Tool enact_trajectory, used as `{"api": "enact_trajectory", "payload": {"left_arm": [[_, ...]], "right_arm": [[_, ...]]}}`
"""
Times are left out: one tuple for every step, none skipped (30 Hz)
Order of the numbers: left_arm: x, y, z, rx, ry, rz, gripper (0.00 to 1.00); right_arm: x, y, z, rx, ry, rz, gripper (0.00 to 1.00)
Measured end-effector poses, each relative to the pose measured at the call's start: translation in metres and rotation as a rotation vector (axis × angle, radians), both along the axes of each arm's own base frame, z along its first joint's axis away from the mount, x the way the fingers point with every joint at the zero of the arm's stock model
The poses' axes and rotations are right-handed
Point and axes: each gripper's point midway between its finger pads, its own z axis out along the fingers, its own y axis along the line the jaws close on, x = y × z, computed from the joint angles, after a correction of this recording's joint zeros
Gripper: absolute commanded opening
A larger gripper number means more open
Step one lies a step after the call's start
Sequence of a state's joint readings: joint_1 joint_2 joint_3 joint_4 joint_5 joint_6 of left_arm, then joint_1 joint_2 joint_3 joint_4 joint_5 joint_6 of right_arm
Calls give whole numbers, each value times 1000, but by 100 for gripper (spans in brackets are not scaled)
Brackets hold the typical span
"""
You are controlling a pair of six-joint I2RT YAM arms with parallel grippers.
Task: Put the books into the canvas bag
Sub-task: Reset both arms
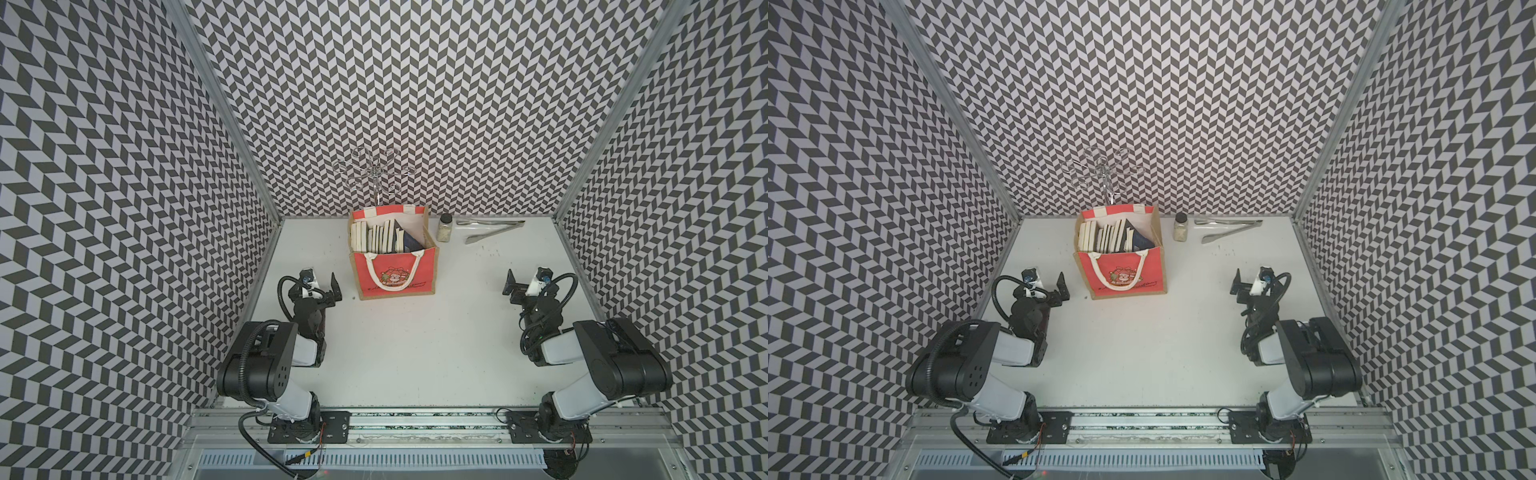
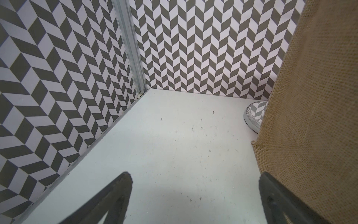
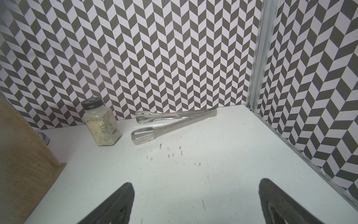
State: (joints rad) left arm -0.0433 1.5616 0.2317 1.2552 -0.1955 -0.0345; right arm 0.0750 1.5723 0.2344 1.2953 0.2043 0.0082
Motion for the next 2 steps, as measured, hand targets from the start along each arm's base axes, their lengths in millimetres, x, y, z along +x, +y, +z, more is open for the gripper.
{"api": "enact_trajectory", "payload": {"left_arm": [[0,0,0,0,0,0,100],[0,0,0,0,0,-1,100]], "right_arm": [[0,0,0,0,0,0,99],[0,0,0,0,0,0,100]]}}
